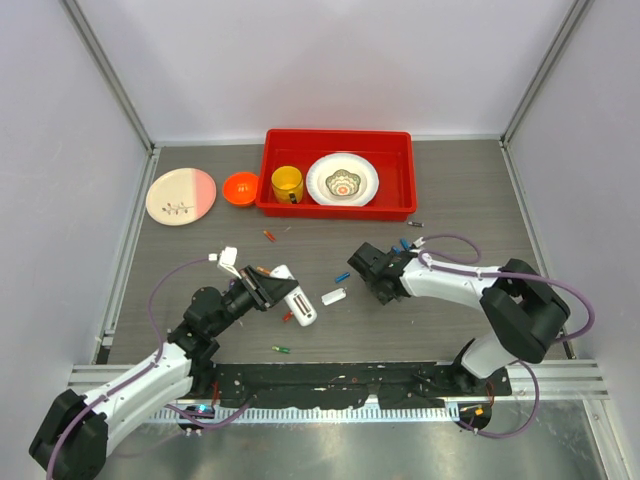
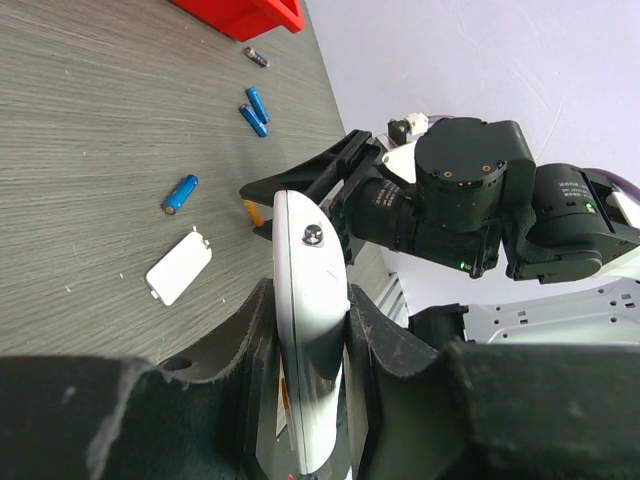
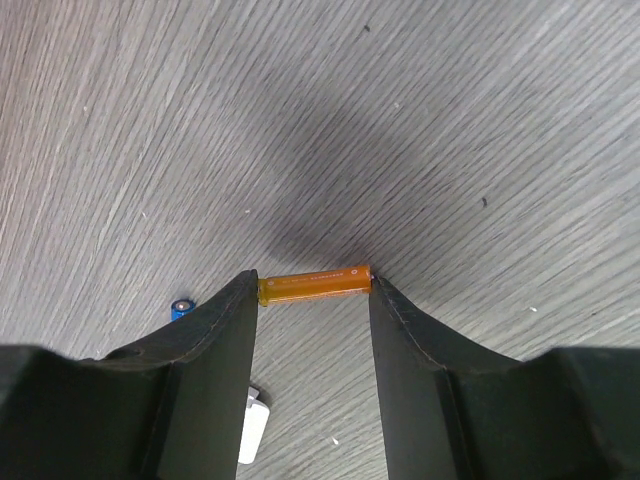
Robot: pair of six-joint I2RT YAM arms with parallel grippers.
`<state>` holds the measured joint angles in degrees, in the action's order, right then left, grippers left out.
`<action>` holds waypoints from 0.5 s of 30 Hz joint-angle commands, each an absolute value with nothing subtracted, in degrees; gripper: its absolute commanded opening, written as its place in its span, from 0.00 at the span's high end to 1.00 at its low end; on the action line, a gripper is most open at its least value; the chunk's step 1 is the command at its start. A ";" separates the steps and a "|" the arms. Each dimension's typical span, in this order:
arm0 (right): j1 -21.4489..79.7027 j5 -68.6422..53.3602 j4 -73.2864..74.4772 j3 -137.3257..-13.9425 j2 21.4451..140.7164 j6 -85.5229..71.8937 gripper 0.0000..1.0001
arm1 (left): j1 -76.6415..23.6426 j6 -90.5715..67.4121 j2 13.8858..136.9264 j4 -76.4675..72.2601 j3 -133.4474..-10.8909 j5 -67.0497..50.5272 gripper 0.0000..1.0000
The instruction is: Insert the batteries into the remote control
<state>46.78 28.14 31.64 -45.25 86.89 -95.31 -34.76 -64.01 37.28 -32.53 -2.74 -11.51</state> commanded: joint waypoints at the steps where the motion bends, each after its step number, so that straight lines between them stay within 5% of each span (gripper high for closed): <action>1: 47.11 31.38 40.61 -47.81 90.25 -101.95 0.96 | -34.89 -63.19 36.39 -35.25 -2.02 -10.55 1.00; 6: 47.02 29.97 41.31 -49.22 92.81 -99.76 0.73 | -34.89 -63.11 35.77 -34.63 -2.02 -10.46 1.00; 15: 46.93 24.87 38.76 -51.94 96.68 -94.14 0.55 | -34.89 -63.46 35.51 -33.58 -2.02 -10.20 1.00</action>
